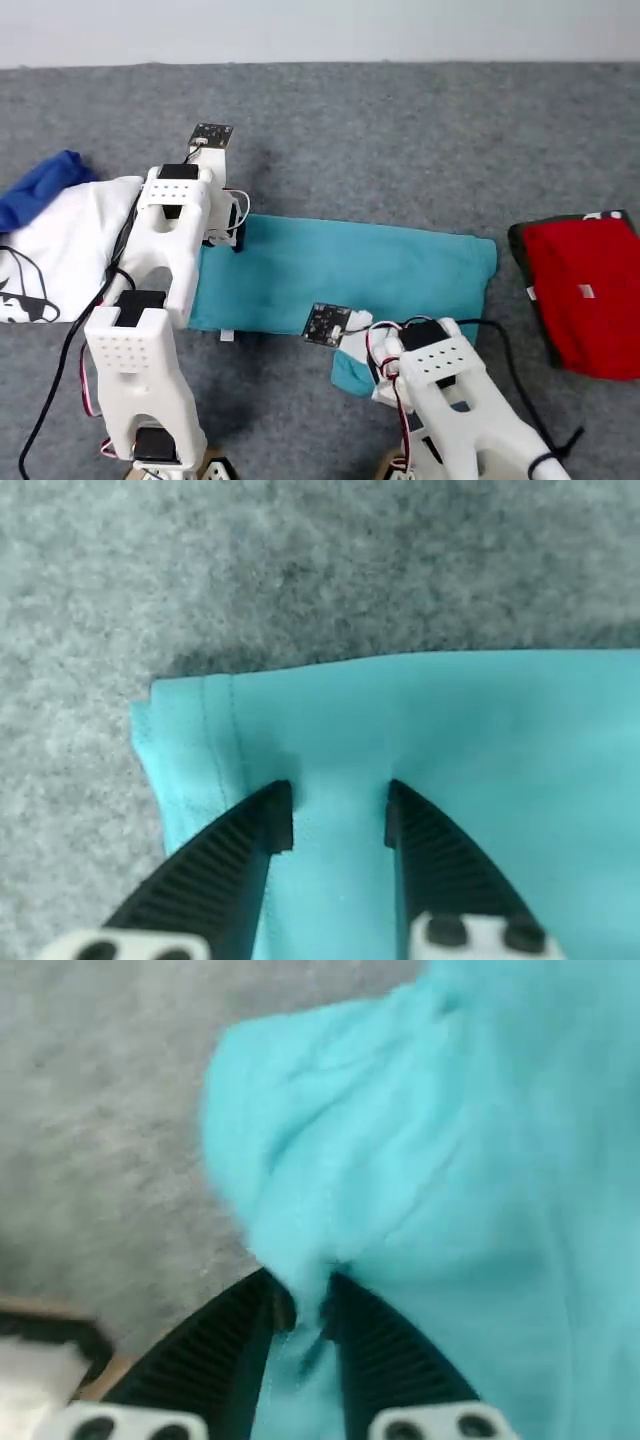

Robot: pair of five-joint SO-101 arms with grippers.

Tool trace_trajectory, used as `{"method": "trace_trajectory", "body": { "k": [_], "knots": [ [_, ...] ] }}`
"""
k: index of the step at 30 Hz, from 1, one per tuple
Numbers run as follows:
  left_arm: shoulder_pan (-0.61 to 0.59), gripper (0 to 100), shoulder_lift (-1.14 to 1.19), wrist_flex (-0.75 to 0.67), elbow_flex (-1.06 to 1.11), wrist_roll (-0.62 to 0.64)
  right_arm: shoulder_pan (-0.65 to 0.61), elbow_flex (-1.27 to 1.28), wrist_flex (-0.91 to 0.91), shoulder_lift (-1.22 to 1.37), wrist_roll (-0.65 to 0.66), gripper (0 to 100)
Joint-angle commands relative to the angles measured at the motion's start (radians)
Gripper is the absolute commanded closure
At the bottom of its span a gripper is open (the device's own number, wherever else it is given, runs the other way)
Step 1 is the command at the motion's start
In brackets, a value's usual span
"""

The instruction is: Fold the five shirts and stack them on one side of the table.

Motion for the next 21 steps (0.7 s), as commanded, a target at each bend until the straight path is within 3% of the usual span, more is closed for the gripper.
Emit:
{"method": "trace_trajectory", "body": {
  "k": [1,8,15,21],
  "knots": [
    [0.003,84,0.005,-0.017,-0.018,0.006,0.022,-0.035,-0.01,0.002,0.011,99.1],
    [0.003,84,0.005,-0.017,-0.018,0.006,0.045,-0.307,0.266,0.004,0.129,98.7],
    [0.003,84,0.005,-0.017,-0.018,0.006,0.188,-0.347,0.081,0.004,0.126,98.3],
    [0.003,84,0.005,-0.017,-0.018,0.006,0.209,-0.344,-0.11,0.038,0.124,98.0]
  ]
}}
